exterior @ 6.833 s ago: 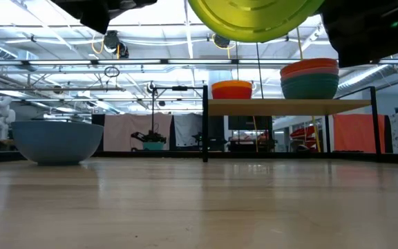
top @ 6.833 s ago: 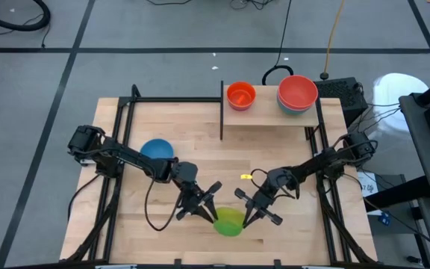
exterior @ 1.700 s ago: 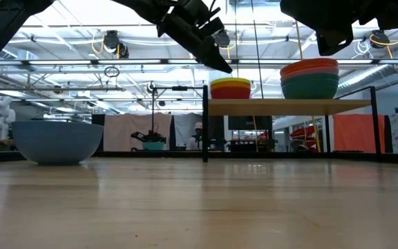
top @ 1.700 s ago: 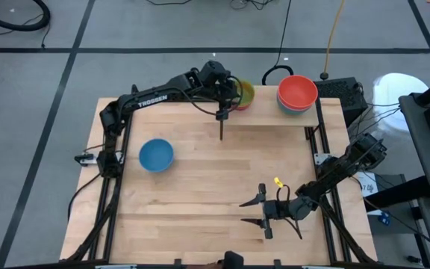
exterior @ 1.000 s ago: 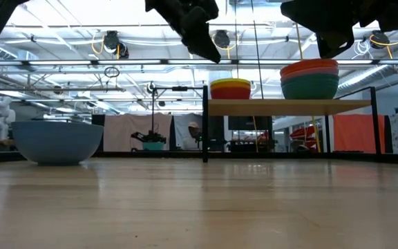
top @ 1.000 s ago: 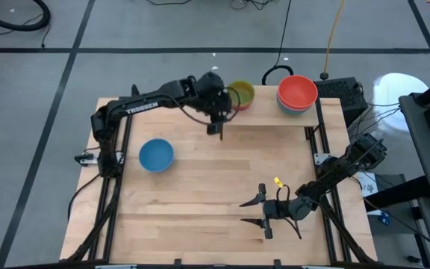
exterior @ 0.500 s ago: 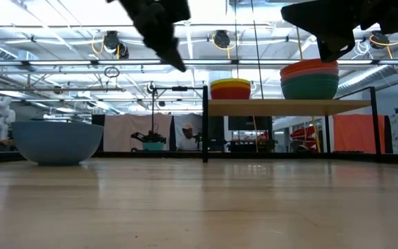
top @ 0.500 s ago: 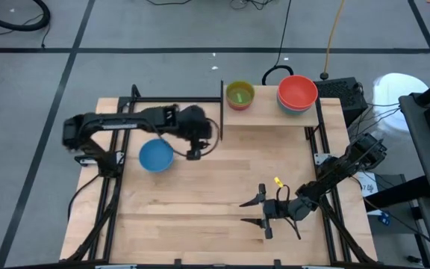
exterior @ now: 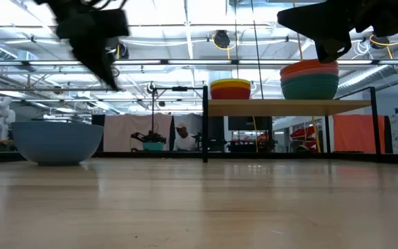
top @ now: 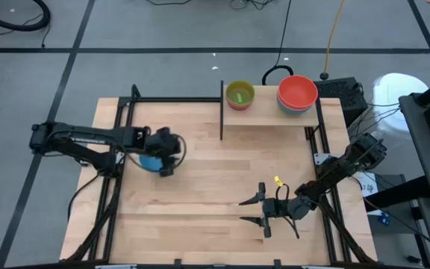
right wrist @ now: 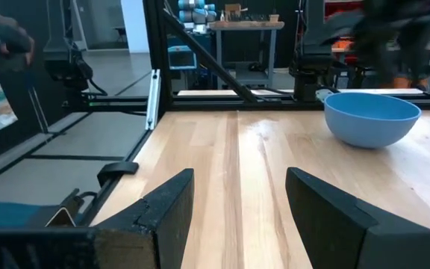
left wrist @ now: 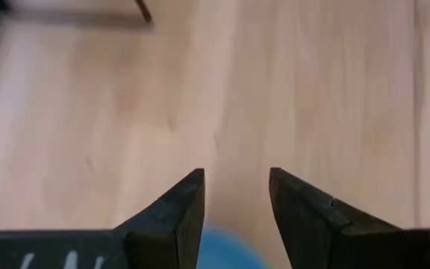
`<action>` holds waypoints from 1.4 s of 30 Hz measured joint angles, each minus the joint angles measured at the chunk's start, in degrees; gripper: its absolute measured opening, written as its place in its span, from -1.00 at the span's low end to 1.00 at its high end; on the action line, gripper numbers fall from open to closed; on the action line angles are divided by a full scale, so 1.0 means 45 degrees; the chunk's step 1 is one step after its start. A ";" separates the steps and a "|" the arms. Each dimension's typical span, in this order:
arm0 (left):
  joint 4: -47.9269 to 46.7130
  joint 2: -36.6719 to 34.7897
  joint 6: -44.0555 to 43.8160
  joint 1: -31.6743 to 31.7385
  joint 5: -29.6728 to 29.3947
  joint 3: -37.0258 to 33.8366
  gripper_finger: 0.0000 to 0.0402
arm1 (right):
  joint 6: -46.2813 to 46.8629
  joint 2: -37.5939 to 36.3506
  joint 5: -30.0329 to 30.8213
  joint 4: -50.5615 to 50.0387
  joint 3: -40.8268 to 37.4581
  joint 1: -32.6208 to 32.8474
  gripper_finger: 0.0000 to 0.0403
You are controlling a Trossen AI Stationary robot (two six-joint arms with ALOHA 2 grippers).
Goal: Place and stack bowls onto a shelf
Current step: Stack the large blue bowl on top of the large orange bowl on the shelf
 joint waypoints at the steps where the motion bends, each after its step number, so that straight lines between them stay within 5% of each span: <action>1: -0.0349 -0.0135 -0.0205 -0.0242 -0.0014 -0.0247 -0.22 | 0.0024 0.0000 -0.0003 0.0002 0.0000 -0.0039 0.02; 14: -0.1995 -0.0909 -0.3398 -0.3289 -0.1293 -0.2337 -0.22 | -0.0074 0.0000 -0.0019 -0.0089 0.0000 -0.0468 0.02; 28: -0.1874 -0.0880 -0.4589 -0.3797 -0.1467 -0.3369 -0.24 | -0.0053 0.0000 -0.0049 -0.0072 0.0000 -0.0537 0.02; 37: -0.1416 -0.0880 -0.4034 -0.4184 -0.1457 -0.3364 -0.89 | -0.0053 0.0000 -0.0044 -0.0072 0.0000 -0.0537 0.02; 42: -0.0352 -0.0870 -0.2880 -0.4387 -0.1428 -0.3364 -0.90 | -0.0017 0.0000 -0.0044 -0.0072 0.0000 -0.0549 0.02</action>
